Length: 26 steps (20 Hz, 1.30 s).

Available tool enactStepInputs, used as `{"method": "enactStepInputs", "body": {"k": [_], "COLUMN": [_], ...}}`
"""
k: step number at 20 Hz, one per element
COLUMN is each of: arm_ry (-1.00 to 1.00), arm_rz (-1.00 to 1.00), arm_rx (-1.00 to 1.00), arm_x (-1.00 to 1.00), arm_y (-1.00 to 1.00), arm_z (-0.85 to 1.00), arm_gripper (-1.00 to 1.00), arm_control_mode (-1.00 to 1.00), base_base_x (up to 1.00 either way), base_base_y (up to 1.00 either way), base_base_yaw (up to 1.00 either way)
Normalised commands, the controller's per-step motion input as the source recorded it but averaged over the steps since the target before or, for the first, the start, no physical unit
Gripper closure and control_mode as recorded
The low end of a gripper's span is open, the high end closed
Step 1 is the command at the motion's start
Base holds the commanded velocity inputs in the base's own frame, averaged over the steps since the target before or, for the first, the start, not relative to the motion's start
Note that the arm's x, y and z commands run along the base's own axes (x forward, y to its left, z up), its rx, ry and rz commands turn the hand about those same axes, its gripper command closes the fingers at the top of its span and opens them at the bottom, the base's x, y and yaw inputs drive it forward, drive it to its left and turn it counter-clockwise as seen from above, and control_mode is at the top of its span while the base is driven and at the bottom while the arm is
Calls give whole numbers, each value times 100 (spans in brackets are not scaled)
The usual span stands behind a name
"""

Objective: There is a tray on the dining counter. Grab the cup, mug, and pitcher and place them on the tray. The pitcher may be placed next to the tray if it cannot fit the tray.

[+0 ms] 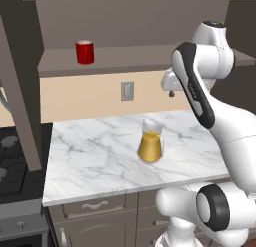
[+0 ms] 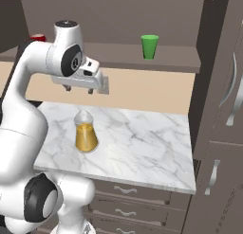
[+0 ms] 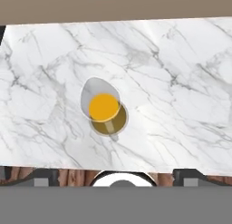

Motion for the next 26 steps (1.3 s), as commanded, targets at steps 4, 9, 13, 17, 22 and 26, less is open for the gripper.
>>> {"method": "enactStepInputs", "body": {"k": [4,9,13,17,22,26], "arm_ry": [0,0,0,0,-2,-10], "arm_rz": [0,-1,-9,-19,-25,-26], "arm_rx": [0,0,0,3,9,13], "arm_x": [-69,-89,-73,-41,-26,-7], "arm_y": [0,0,-3,-23,-37,-32], "arm_z": [55,55,54,37,14,1], "arm_gripper": [-100,-100,-100,-100,-100,-100], "arm_control_mode": [-100,-100,-100,-100,-100,-100], "base_base_x": [0,0,0,0,0,0], "base_base_y": [0,0,0,0,0,0], "base_base_yaw": [0,0,0,0,0,0]}}
